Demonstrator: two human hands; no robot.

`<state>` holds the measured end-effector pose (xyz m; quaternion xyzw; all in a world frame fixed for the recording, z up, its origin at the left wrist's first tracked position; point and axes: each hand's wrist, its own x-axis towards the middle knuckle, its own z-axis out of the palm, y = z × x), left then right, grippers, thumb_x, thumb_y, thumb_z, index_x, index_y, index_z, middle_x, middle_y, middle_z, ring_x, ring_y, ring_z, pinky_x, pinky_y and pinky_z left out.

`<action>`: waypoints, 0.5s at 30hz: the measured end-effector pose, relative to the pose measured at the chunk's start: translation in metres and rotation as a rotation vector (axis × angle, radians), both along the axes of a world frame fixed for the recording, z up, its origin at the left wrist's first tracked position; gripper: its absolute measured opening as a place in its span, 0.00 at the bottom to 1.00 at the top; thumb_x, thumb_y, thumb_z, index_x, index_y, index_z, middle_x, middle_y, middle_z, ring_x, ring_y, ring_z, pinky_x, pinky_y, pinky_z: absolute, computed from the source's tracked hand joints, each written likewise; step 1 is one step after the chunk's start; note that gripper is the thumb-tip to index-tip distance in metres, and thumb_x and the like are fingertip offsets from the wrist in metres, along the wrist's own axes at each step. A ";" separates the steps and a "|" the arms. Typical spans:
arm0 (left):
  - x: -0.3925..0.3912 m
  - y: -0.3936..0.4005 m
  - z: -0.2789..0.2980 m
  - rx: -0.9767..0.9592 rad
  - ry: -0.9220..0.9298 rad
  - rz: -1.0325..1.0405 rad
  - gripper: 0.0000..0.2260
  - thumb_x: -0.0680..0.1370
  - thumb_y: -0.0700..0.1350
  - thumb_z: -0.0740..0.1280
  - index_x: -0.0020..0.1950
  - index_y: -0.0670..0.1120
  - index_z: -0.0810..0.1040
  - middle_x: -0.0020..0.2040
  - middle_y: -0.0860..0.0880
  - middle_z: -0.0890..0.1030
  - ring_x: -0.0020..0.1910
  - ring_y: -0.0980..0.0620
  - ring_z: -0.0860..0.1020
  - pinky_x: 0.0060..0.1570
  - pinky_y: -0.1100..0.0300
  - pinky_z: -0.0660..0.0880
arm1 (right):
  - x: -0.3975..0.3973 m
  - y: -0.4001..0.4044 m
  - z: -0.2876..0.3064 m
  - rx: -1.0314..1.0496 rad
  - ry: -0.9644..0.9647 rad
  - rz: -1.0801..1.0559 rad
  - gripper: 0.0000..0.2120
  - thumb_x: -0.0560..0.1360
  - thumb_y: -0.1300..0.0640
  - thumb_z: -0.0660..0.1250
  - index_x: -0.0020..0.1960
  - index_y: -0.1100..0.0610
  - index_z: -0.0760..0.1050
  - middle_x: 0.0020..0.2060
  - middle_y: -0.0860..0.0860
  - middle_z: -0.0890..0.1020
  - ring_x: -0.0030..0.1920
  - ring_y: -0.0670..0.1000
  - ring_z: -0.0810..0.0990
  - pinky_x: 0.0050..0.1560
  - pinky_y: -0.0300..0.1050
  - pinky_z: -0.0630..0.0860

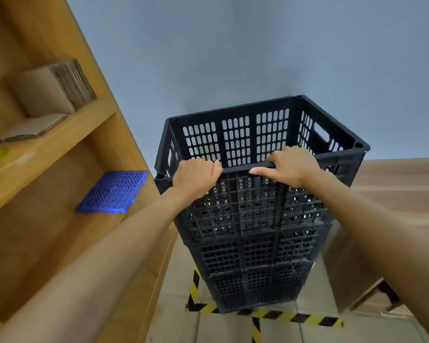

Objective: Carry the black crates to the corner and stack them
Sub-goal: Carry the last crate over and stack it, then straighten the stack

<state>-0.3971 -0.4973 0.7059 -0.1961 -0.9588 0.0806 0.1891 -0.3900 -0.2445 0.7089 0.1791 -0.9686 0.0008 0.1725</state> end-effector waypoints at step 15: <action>-0.110 -0.090 -0.001 0.087 0.066 -0.108 0.25 0.74 0.53 0.41 0.27 0.44 0.68 0.22 0.50 0.64 0.22 0.52 0.61 0.28 0.60 0.50 | -0.032 -0.102 -0.010 0.038 0.057 -0.100 0.26 0.73 0.31 0.60 0.54 0.53 0.73 0.33 0.48 0.74 0.38 0.54 0.80 0.34 0.44 0.67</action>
